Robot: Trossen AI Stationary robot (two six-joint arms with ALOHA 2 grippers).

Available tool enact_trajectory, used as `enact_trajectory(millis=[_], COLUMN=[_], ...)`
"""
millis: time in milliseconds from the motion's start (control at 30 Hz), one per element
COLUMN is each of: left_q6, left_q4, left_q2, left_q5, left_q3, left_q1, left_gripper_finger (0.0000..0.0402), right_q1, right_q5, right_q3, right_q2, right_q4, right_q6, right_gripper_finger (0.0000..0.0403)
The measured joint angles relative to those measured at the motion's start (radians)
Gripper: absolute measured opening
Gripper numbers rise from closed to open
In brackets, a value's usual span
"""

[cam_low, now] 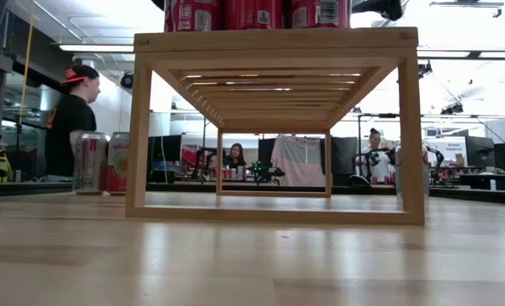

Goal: Place canned beverage on shelf
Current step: Put the green soda can on the shelf aligned with the other green soda cans

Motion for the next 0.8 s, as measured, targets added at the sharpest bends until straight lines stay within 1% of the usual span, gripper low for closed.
enact_trajectory(millis=[200,300,400,467,533,700,800], left_q6=[0.005,0.005,-0.007,-0.044,-0.093,-0.191,-0.196], left_q4=[-0.009,-0.015,-0.014,-0.009,-0.008,-0.011,-0.041], left_q2=[-0.058,-0.118,-0.209,-0.281,-0.352,-0.495,-0.554], left_q5=[0.000,-0.003,-0.003,-0.003,-0.003,-0.029,-0.054], left_q3=[0.003,0.003,0.003,0.003,0.003,0.003,0.003], left_q1=[0.025,0.050,0.074,0.089,0.100,0.105,0.092], left_gripper_finger=[0.0262,0.0262,0.0262,0.0262,0.0262,0.0262,0.0262], right_q1=[0.000,0.000,0.000,0.000,0.000,0.007,0.030], right_q5=[0.000,0.012,0.018,0.000,-0.014,0.016,0.077], right_q3=[0.000,0.000,0.000,0.000,0.020,0.176,0.270], right_q2=[0.000,0.005,0.035,0.078,0.138,0.313,0.391], right_q4=[0.008,0.008,0.020,0.044,0.032,-0.151,-0.257], right_q6=[0.000,0.000,-0.001,-0.011,-0.043,-0.198,-0.280], right_gripper_finger=[0.0362,0.0362,0.0362,0.0362,0.0362,0.0362,0.0362])
